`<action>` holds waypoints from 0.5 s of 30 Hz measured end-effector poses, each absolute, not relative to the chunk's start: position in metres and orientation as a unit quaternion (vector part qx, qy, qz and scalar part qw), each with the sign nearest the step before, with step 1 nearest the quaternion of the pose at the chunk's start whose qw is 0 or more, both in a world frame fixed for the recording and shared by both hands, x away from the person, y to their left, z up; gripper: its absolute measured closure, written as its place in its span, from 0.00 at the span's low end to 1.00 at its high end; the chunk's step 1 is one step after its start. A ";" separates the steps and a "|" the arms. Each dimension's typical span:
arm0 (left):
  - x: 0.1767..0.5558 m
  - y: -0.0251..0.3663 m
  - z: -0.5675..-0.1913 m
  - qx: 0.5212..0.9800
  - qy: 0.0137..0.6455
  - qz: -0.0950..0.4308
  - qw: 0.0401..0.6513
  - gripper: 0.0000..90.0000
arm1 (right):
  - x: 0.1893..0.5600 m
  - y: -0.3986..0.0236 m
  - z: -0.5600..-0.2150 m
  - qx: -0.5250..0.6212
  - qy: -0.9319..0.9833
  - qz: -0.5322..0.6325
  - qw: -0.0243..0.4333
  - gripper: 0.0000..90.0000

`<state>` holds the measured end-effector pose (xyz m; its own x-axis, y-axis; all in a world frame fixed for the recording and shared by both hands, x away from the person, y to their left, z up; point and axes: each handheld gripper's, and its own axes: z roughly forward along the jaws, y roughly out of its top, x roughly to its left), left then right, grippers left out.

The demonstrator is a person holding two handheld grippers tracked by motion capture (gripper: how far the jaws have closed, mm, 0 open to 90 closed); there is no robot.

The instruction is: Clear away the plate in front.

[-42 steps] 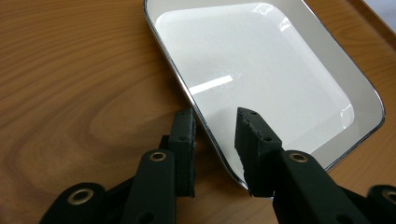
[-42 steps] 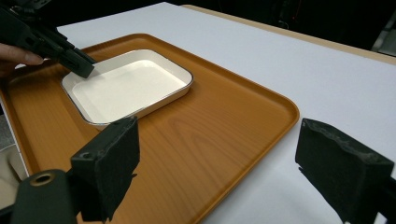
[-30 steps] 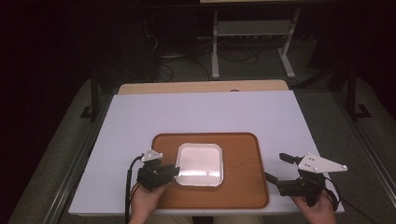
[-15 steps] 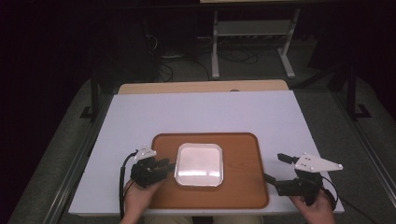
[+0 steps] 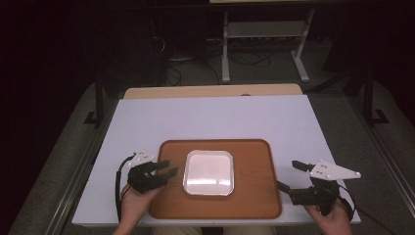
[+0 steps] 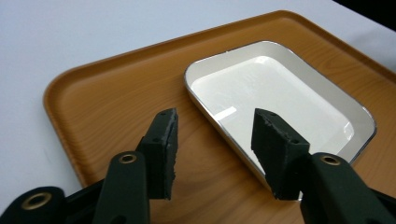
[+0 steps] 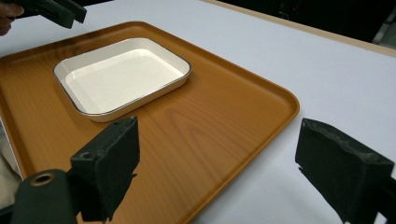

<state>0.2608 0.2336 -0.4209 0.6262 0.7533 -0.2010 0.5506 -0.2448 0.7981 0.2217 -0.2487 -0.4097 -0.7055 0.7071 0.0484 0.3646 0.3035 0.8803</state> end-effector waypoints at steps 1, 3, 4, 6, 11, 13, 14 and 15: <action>0.261 0.235 -0.421 0.782 0.415 0.117 0.450 0.54 | 0.222 -0.249 -0.410 0.340 0.787 0.482 0.178 0.14; 0.261 0.238 -0.421 0.782 0.411 0.116 0.454 0.53 | 0.222 -0.249 -0.410 0.340 0.787 0.482 0.178 0.14; 0.261 0.239 -0.421 0.782 0.409 0.117 0.456 0.53 | 0.222 -0.250 -0.410 0.340 0.787 0.482 0.178 0.14; 0.260 0.241 -0.420 0.783 0.401 0.121 0.459 0.51 | 0.222 -0.250 -0.410 0.339 0.788 0.482 0.179 0.15; 0.259 0.244 -0.419 0.788 0.385 0.131 0.462 0.47 | 0.222 -0.251 -0.410 0.340 0.788 0.481 0.179 0.15; 0.259 0.247 -0.419 0.790 0.379 0.134 0.463 0.45 | 0.222 -0.251 -0.410 0.341 0.788 0.481 0.179 0.14; 0.259 0.248 -0.419 0.789 0.377 0.135 0.465 0.44 | 0.222 -0.251 -0.410 0.342 0.788 0.480 0.179 0.14; 0.258 0.251 -0.418 0.790 0.371 0.140 0.468 0.44 | 0.222 -0.251 -0.410 0.343 0.787 0.480 0.179 0.14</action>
<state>0.2579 0.2512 -0.4184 0.6856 0.7171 -0.1255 0.4550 -0.2875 0.8428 0.2224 -0.2513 -0.4102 -0.7012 0.7114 0.0482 0.3685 0.3037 0.8786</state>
